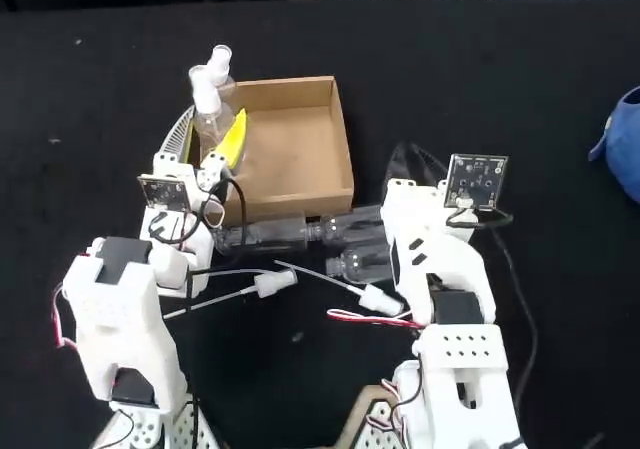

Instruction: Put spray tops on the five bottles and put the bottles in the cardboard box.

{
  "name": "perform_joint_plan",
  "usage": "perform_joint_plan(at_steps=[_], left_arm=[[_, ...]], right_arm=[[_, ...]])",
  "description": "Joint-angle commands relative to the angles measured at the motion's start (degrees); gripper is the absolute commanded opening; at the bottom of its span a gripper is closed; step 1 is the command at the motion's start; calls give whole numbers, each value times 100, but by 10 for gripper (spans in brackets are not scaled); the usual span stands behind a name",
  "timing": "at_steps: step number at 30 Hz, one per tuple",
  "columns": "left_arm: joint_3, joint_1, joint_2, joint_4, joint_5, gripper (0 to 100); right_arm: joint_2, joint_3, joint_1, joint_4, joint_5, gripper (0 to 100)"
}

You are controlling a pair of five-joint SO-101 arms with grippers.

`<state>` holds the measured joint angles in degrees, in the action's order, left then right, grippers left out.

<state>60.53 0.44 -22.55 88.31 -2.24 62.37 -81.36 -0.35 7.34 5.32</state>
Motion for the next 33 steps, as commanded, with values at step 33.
perform_joint_plan(at_steps=[33], left_arm=[[-585, -4, 97, -1512, 378, 30]], right_arm=[[75, 66, -9, -35, -44, 25]])
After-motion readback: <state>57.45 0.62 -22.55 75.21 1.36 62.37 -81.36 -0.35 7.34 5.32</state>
